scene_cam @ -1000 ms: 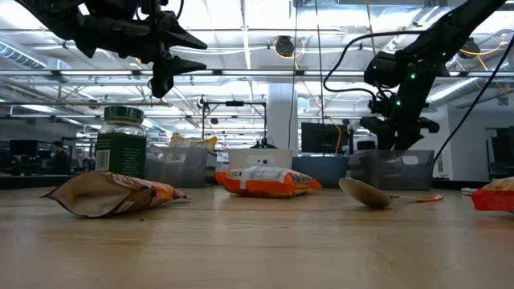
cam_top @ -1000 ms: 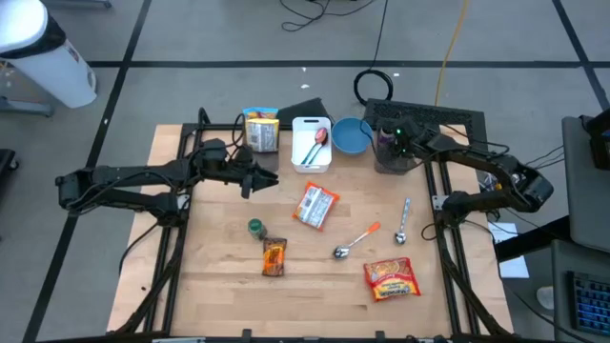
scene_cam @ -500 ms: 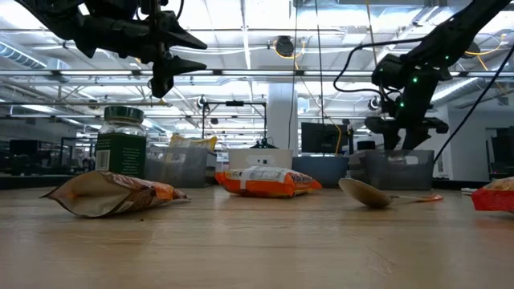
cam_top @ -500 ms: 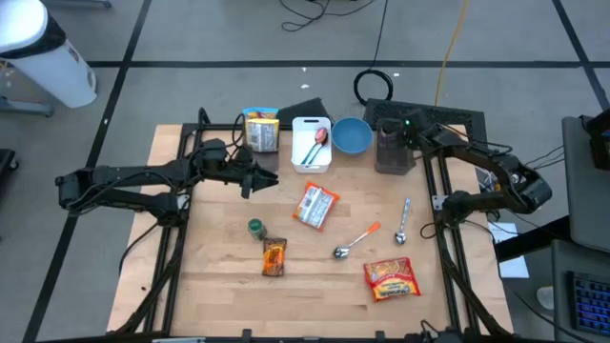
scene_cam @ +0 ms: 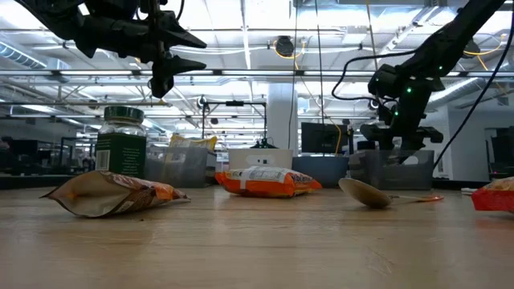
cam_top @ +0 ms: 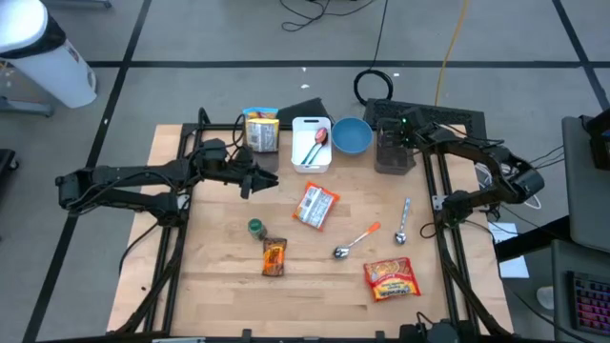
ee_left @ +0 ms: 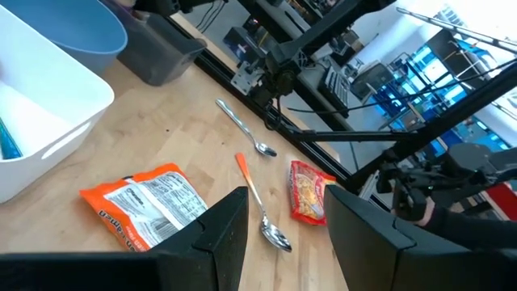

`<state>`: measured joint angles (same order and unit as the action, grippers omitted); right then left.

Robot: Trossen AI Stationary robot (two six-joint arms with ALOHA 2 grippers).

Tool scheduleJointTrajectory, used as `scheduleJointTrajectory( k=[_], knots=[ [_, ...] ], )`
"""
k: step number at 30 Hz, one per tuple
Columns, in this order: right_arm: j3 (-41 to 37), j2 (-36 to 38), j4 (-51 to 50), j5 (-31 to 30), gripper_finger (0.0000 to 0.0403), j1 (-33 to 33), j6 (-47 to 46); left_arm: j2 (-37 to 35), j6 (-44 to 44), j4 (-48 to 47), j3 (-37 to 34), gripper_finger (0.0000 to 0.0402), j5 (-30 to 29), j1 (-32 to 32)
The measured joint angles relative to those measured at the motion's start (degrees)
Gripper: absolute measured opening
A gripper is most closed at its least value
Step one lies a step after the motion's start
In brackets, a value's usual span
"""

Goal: Pick & Place Food Item
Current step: Put the brown spice bottle into the right black bin

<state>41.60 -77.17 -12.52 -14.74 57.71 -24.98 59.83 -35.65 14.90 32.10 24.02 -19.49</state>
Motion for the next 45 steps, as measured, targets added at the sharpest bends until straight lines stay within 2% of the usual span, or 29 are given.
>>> scheduleJointTrajectory(
  k=[27, 36, 45],
  knots=[
    [0.0, -3.7, 2.2, 1.4, 0.0166, 1.2, 0.6, 0.0, -0.9, -0.2, 0.0, 0.017, -0.1, 0.0],
    [-0.1, -3.9, 1.4, 1.9, 0.0215, 1.2, 0.6, 0.0, -0.9, -0.2, 0.0, 0.017, -0.1, 0.0],
    [-0.1, -3.9, 1.8, 3.1, 0.0214, 1.2, 0.6, 0.0, -0.7, -0.2, 0.0, 0.017, -0.1, 0.0]
  ],
)
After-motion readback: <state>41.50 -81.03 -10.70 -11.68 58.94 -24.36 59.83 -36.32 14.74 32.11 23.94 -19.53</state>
